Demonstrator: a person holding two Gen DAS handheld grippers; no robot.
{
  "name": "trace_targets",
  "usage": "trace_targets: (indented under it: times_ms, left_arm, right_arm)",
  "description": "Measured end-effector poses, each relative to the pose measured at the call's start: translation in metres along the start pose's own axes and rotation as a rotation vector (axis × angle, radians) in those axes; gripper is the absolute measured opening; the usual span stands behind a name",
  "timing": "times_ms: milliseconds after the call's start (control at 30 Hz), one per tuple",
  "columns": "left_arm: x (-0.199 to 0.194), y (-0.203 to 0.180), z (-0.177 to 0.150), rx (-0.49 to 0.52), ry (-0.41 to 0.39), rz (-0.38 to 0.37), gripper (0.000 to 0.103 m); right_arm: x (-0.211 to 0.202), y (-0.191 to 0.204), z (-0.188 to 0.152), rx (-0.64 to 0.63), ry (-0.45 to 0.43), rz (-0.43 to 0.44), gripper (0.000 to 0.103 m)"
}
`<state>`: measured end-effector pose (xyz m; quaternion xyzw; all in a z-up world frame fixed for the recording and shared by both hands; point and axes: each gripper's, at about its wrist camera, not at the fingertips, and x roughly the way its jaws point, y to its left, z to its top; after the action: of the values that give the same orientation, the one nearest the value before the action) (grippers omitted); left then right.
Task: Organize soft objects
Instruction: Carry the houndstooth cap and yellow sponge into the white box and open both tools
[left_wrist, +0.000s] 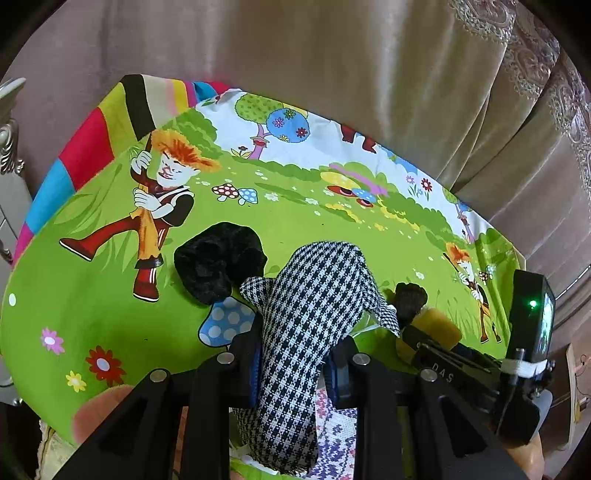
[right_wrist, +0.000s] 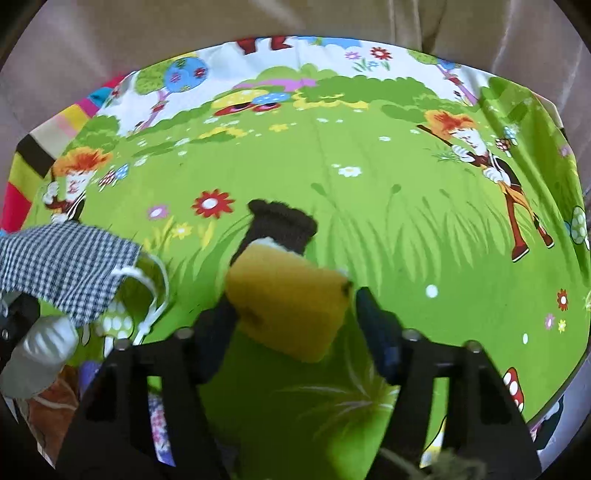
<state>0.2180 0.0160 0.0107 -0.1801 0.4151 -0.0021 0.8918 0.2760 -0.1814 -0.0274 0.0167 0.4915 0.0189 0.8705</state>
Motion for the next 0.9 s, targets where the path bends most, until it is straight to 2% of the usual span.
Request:
trace_targets:
  times_ms: [367, 600, 900]
  left_arm:
    - [-0.017, -0.007, -0.009, -0.005, -0.036, -0.019, 0.026]
    - [-0.036, -0.029, -0.019, 0.019, -0.074, -0.067, 0.026]
    - [-0.055, -0.068, -0.038, 0.092, -0.098, -0.148, 0.025]
  right_arm:
    - [-0.034, -0.009, -0.021, -0.021, -0.037, 0.035, 0.052]
    - [-0.066, -0.020, -0.037, -0.032, -0.096, 0.036, 0.052]
    - [-0.097, -0.058, -0.060, 0.011, -0.129, 0.028, 0.052]
